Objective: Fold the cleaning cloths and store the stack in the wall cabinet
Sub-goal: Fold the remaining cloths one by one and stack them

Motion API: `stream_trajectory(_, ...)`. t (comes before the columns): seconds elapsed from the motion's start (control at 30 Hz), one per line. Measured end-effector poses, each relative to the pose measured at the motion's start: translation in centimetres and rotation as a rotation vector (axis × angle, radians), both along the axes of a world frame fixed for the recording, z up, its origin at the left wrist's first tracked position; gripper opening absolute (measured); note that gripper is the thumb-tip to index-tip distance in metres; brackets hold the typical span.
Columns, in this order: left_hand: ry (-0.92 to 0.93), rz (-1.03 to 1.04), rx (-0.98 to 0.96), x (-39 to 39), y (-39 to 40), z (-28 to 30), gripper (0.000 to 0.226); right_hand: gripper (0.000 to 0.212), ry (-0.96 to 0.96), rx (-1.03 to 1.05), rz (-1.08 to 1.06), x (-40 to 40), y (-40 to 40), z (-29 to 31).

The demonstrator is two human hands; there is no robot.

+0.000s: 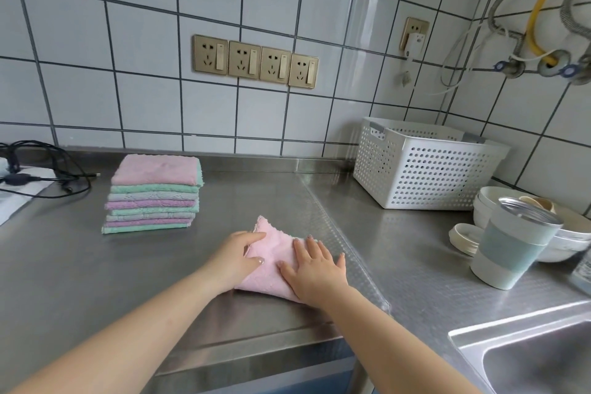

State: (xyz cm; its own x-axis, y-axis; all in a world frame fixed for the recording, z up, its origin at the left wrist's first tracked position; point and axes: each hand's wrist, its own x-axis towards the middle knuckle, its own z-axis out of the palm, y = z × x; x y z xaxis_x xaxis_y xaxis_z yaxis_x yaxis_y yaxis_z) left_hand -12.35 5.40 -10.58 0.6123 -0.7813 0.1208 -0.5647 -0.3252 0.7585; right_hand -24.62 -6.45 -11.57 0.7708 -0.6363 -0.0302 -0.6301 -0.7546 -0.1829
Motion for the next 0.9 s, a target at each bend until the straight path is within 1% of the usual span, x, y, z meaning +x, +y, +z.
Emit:
stream_trajectory(0.1, 0.008, -0.004, -0.074, -0.3, 0.3, 0.0, 0.056, 0.069, -0.08, 0.01, -0.03, -0.4, 0.2, 0.0)
stream_trajectory(0.2, 0.034, -0.018, -0.173, -0.5, 0.7, 0.5, 0.057, 0.071, -0.324, 0.083, -0.035, -0.8, 0.3, 0.6)
stream_trajectory(0.3, 0.116, 0.001, -0.291, -0.2, 1.4, 1.4, 0.058, 0.072, -0.611, 0.343, -0.038, -0.9, 0.3, 1.9)
stream_trajectory(0.37, 0.178, 0.015, -0.35, 0.1, 2.0, 2.0, 0.058, 0.069, -0.725, 0.555, -0.023, -0.8, 0.4, 2.6)
stream_trajectory(0.43, 0.237, 0.021, -0.372, 0.4, 2.8, 2.4, 0.059, 0.061, -0.762, 0.724, 0.002, -0.7, 0.9, 3.2)
stream_trajectory(0.47, 0.279, 0.021, -0.371, 0.7, 3.3, 2.5, 0.061, 0.058, -0.766, 0.752, 0.013, -0.4, 1.1, 3.3)
stream_trajectory(0.53, 0.415, -0.002, -0.366, 1.0, 4.1, 2.6, 0.064, 0.055, -0.756, 0.731, 0.017, 0.0, 1.2, 3.3)
stream_trajectory(0.6, 0.576, -0.045, -0.336, 1.4, 4.8, 2.8, 0.063, 0.056, -0.727, 0.685, 0.03, 0.4, 1.4, 3.4)
stream_trajectory(0.67, 0.671, -0.081, -0.28, 2.0, 5.5, 3.0, 0.06, 0.057, -0.705, 0.66, 0.05, 0.9, 1.8, 3.6)
stream_trajectory(0.73, 0.638, -0.082, -0.259, 2.9, 6.1, 3.4, 0.057, 0.056, -0.699, 0.66, 0.086, 1.8, 2.0, 4.0)
stream_trajectory(0.83, 0.373, -0.017, -0.23, 4.7, 6.5, 4.8, 0.06, 0.054, -0.746, 0.662, 0.133, 3.5, 1.9, 5.3)
stream_trajectory(0.9, 0.251, 0.017, -0.214, 6.8, 6.3, 5.6, 0.063, 0.052, -0.775, 0.665, 0.168, 5.9, 1.3, 6.2)
